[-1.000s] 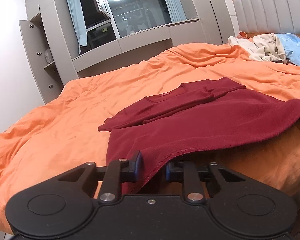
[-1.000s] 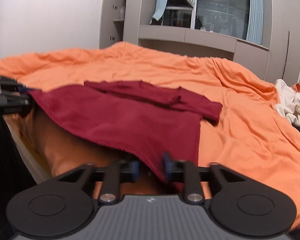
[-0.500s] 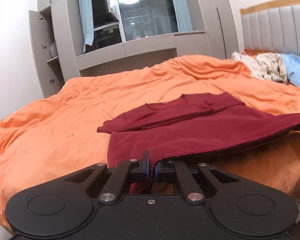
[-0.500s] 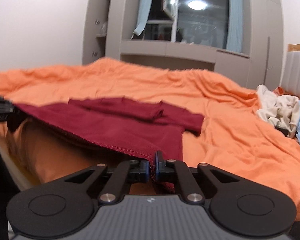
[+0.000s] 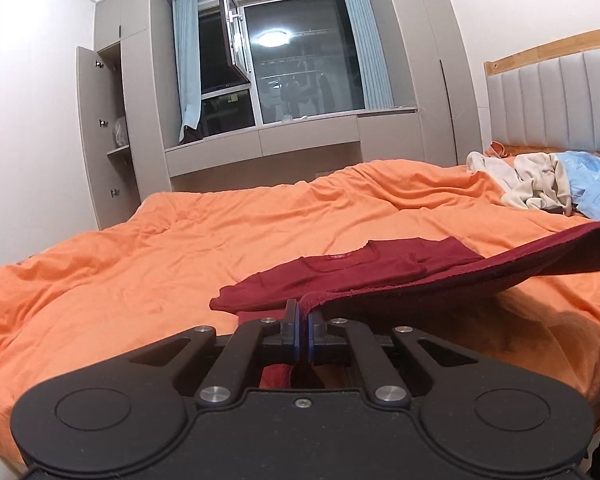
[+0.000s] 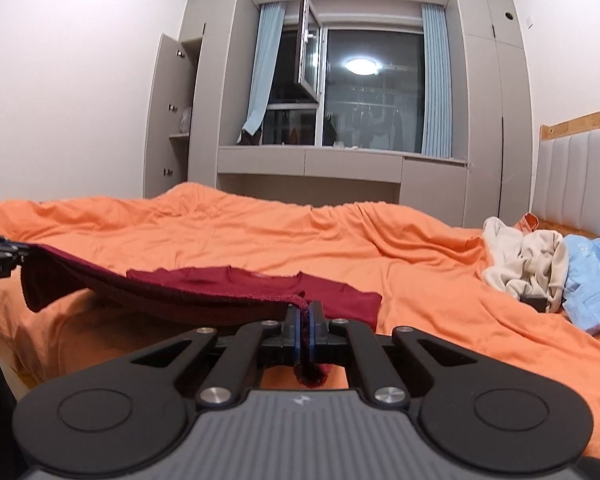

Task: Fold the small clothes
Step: 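Lift the hem with both grippers and fold it toward the collar, then lower the folded hem onto the shirt and open both grippers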

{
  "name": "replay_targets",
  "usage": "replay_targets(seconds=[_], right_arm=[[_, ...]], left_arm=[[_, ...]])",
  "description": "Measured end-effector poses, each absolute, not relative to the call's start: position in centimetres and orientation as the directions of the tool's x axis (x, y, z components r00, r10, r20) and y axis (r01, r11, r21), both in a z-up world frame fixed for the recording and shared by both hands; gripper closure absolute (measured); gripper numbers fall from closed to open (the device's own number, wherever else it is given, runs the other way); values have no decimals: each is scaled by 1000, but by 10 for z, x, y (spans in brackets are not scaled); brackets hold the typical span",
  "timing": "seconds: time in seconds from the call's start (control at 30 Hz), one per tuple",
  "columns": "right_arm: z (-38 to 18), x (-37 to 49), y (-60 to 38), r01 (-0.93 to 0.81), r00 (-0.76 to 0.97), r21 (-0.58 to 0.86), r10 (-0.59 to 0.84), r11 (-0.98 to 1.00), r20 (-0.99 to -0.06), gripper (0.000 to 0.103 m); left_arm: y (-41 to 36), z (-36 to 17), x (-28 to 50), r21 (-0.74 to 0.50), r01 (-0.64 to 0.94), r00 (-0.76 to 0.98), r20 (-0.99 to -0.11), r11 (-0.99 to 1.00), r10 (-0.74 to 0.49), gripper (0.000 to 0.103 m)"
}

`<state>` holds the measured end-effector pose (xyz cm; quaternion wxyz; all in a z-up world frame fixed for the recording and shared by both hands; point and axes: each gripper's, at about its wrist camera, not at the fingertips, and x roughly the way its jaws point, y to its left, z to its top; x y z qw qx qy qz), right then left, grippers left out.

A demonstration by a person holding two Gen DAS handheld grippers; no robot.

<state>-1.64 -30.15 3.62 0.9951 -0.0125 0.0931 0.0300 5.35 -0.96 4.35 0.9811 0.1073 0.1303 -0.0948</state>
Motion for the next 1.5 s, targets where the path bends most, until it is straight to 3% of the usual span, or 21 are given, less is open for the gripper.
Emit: replay_targets(seconds=[0.53, 0.9, 1.17, 1.5], right_arm=[[31, -12, -308, -85, 975, 26, 89, 996, -202, 99], [42, 24, -306, -111, 977, -25, 105, 993, -184, 99], [84, 115, -316, -99, 988, -120, 83, 988, -129, 99], [92, 295, -322, -117, 977, -193, 78, 974, -197, 99]], left_arm=[[-4, 45, 56, 152, 211, 946, -280, 966, -163, 100], [-11, 62, 76, 219, 221, 956, -241, 950, -166, 100], [-25, 99, 161, 263, 190, 969, -206, 946, -138, 100], [-51, 109, 332, 322, 187, 959, -263, 928, -102, 100]])
